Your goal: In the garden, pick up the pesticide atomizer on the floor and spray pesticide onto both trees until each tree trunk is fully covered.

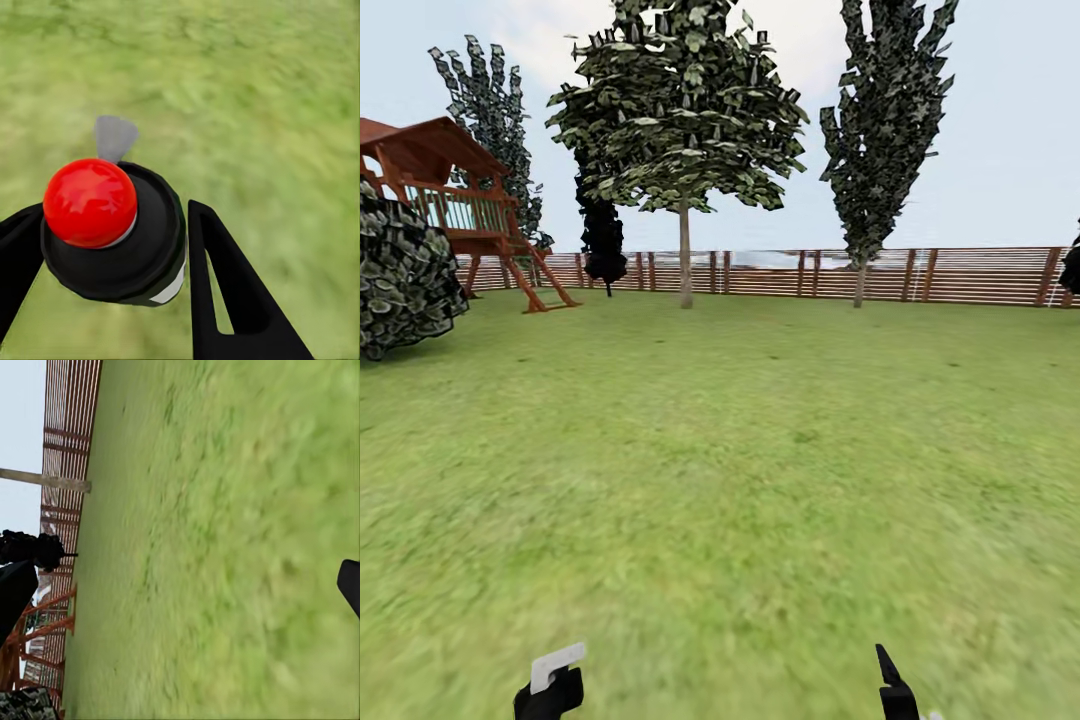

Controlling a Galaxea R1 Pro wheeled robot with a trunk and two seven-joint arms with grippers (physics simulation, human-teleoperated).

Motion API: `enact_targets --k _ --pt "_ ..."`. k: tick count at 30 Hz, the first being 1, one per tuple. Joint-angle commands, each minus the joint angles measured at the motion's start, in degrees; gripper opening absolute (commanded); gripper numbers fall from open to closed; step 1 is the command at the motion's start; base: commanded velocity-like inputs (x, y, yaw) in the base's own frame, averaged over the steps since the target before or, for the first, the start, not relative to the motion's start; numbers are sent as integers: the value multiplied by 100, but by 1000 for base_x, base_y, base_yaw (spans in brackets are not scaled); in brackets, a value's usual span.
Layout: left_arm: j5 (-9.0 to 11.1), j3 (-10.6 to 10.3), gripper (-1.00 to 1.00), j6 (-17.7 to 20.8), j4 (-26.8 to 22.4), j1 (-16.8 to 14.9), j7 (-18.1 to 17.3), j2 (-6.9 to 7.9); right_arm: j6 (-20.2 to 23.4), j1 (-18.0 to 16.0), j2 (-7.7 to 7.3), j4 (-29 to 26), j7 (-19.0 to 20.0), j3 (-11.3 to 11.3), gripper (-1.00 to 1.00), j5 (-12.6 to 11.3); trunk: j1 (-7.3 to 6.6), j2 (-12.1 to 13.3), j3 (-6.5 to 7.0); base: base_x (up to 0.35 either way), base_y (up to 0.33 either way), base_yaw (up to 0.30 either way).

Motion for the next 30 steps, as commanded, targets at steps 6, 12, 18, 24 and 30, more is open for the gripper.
enact_targets --k 6,12,18,24,30 --pt "2 0 -100 0 0 0 1 3 0 0 0 1 0 1 100 0 0 0 0 323 118 0" --pt "3 0 -100 0 0 0 1 6 0 0 0 -1 2 1 100 0 0 0 0 323 118 0" --pt "2 0 -100 0 0 0 0 5 0 -1 0 -1 0 1 100 0 0 0 0 322 118 0" --pt "3 0 -100 0 0 0 0 7 0 -1 0 -2 0 1 100 0 0 0 0 323 118 0" --pt "3 0 -100 0 0 0 0 6 0 -1 0 -1 2 1 100 0 0 0 0 322 118 0"
